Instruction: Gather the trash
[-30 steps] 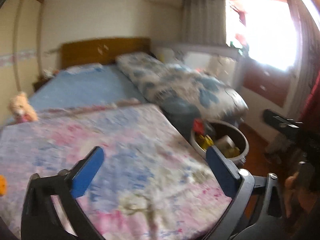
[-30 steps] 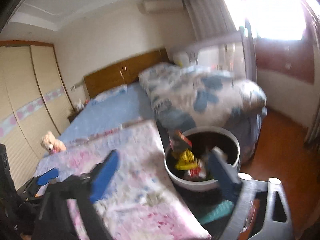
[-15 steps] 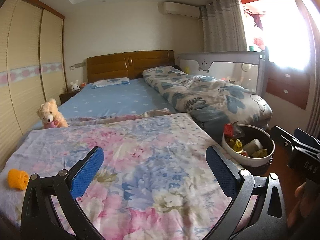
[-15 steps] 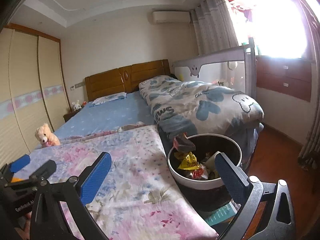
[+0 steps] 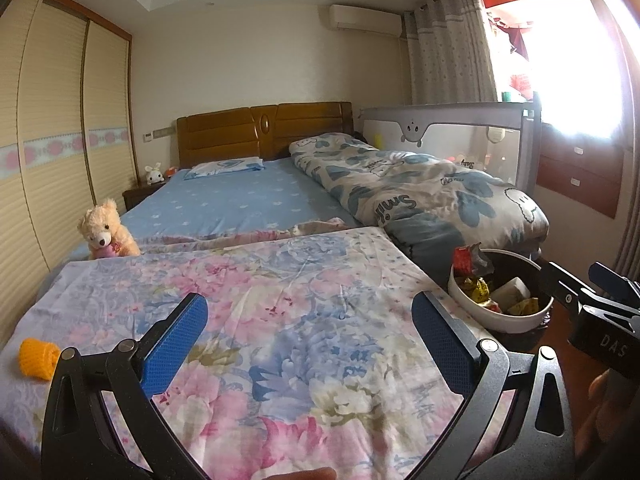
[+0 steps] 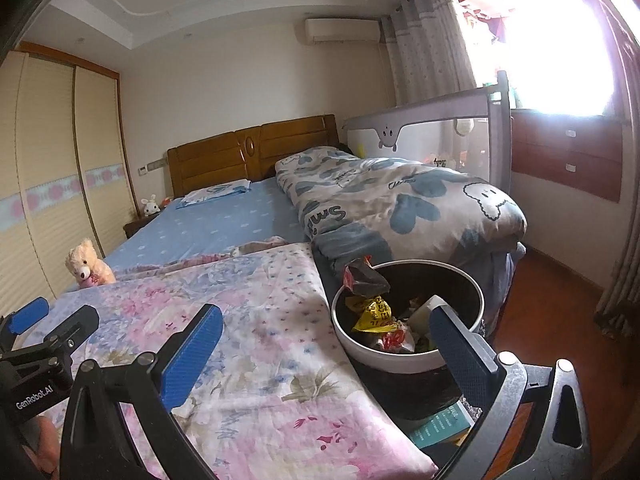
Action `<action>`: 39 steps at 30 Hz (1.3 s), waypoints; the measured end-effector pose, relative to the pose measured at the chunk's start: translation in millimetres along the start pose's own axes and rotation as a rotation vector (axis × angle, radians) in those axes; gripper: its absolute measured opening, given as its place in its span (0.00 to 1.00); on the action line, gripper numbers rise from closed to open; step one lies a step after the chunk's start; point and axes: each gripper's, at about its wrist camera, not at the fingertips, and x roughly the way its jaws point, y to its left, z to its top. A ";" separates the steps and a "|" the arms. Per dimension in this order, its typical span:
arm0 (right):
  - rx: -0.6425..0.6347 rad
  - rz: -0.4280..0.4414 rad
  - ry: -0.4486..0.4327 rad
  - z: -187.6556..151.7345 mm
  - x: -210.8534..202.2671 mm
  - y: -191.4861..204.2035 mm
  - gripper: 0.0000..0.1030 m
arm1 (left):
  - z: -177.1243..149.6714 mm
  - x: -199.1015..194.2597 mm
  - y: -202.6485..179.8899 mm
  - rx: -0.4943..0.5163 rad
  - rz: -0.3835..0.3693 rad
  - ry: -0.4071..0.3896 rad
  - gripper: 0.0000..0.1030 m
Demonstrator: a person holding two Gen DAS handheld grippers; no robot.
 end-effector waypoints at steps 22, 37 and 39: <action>-0.007 0.016 -0.003 -0.2 -1.1 4.1 1.00 | 1.8 -3.5 -0.4 -0.007 0.002 -0.021 1.00; -0.010 0.016 -0.003 0.8 -2.0 5.6 1.00 | -0.6 -5.1 -0.5 -0.009 -0.002 -0.018 1.00; -0.008 0.016 -0.002 1.0 -1.8 5.7 1.00 | -0.7 -5.2 -0.3 -0.009 -0.002 -0.017 1.00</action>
